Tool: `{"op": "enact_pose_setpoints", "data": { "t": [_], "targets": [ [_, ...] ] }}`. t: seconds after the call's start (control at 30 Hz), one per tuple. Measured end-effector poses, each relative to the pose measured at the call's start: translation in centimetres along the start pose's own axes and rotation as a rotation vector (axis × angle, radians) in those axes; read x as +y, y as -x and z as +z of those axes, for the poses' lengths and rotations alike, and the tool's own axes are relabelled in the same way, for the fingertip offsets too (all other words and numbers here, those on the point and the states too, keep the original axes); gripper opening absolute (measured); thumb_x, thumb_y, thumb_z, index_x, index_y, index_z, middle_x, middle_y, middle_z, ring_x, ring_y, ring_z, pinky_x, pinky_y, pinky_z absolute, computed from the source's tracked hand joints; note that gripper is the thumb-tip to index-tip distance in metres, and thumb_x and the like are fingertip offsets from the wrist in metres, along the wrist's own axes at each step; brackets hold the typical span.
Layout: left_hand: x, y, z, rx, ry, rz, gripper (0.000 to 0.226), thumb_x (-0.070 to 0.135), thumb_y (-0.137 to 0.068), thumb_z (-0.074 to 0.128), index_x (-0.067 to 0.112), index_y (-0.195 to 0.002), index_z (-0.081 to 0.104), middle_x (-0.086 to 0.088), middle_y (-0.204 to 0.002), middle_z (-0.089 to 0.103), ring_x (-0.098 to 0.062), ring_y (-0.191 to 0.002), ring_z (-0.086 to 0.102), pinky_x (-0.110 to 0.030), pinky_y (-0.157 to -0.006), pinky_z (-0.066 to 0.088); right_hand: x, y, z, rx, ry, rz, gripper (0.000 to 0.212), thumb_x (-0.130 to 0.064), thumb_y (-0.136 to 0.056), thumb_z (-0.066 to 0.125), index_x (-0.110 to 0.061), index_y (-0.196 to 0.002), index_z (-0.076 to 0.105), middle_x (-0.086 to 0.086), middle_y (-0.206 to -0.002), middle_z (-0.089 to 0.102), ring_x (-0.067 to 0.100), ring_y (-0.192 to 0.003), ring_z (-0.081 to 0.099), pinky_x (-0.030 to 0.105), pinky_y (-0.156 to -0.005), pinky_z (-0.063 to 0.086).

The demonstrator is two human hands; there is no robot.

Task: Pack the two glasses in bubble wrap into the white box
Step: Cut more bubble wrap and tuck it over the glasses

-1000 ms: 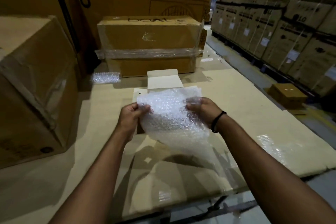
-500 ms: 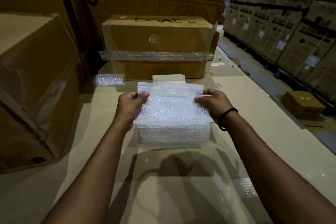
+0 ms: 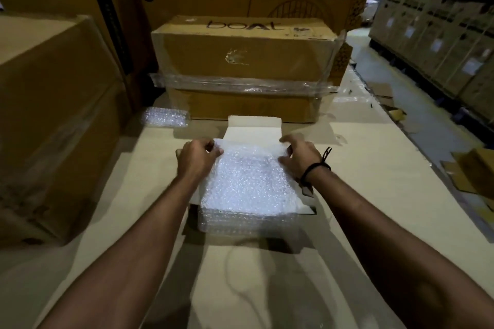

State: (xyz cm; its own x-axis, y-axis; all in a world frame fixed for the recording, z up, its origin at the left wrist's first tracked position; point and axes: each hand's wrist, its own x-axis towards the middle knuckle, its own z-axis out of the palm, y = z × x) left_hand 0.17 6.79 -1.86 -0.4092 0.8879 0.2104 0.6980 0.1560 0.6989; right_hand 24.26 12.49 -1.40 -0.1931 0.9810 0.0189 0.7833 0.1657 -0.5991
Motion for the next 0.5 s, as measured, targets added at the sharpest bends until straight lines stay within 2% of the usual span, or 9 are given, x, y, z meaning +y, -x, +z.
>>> {"op": "enact_pose_setpoints", "data": {
  "t": [0.1, 0.27, 0.33, 0.4, 0.43, 0.5],
  "targets": [
    [0.3, -0.4, 0.3, 0.017, -0.085, 0.011, 0.021, 0.034, -0.087, 0.071, 0.016, -0.097, 0.073, -0.003, -0.102, 0.072, -0.027, -0.102, 0.058, -0.035, -0.085, 0.028, 0.5, -1.0, 0.9, 0.005, 0.114, -0.037, 0.019, -0.032, -0.088, 0.062, -0.024, -0.104, 0.066, 0.003, -0.1, 0.066, 0.024, -0.093, 0.06, 0.026, -0.072, 0.043],
    [-0.3, -1.5, 0.9, -0.013, -0.268, 0.057, 0.019, 0.035, -0.087, 0.07, 0.02, -0.098, 0.071, -0.002, -0.104, 0.07, -0.027, -0.104, 0.055, -0.037, -0.085, 0.031, 0.8, -1.9, 1.7, 0.051, 0.322, -0.157, 0.009, -0.027, -0.086, 0.061, -0.025, -0.09, 0.069, 0.003, -0.095, 0.07, 0.026, -0.09, 0.061, 0.028, -0.068, 0.043],
    [-1.1, -1.9, 1.3, -0.055, -0.397, 0.121, 0.035, 0.037, -0.085, 0.071, 0.024, -0.116, 0.064, -0.003, -0.121, 0.063, -0.025, -0.114, 0.051, -0.038, -0.09, 0.031, 0.7, -1.9, 1.9, 0.094, 0.425, -0.227, 0.008, -0.024, -0.084, 0.063, -0.024, -0.086, 0.071, 0.003, -0.092, 0.065, 0.025, -0.092, 0.057, 0.028, -0.067, 0.038],
    [-1.5, -2.1, 1.4, -0.083, -0.453, 0.202, 0.057, 0.035, -0.083, 0.073, 0.025, -0.135, 0.05, -0.004, -0.137, 0.052, -0.026, -0.125, 0.044, -0.04, -0.097, 0.031, 0.7, -2.0, 2.2, 0.171, 0.419, -0.303, 0.005, -0.017, -0.076, 0.07, -0.021, -0.075, 0.072, 0.005, -0.086, 0.061, 0.028, -0.089, 0.053, 0.03, -0.067, 0.036],
    [-1.4, -2.0, 1.3, -0.086, -0.476, 0.275, 0.06, 0.031, -0.084, 0.072, 0.025, -0.139, 0.048, -0.004, -0.14, 0.049, -0.026, -0.127, 0.042, -0.041, -0.1, 0.03, 0.7, -2.0, 2.4, 0.187, 0.418, -0.352, 0.008, -0.012, -0.071, 0.073, -0.019, -0.068, 0.071, 0.005, -0.08, 0.061, 0.03, -0.083, 0.055, 0.031, -0.065, 0.038],
    [-1.2, -1.7, 1.2, -0.112, -0.55, 0.478, 0.048, 0.023, -0.087, 0.069, 0.026, -0.133, 0.056, 0.001, -0.138, 0.054, -0.023, -0.126, 0.043, -0.041, -0.101, 0.028, 0.8, -2.2, 2.6, 0.169, 0.478, -0.451, 0.015, -0.004, -0.065, 0.074, -0.017, -0.062, 0.068, 0.004, -0.071, 0.064, 0.03, -0.071, 0.056, 0.033, -0.063, 0.043]
  ]
}}
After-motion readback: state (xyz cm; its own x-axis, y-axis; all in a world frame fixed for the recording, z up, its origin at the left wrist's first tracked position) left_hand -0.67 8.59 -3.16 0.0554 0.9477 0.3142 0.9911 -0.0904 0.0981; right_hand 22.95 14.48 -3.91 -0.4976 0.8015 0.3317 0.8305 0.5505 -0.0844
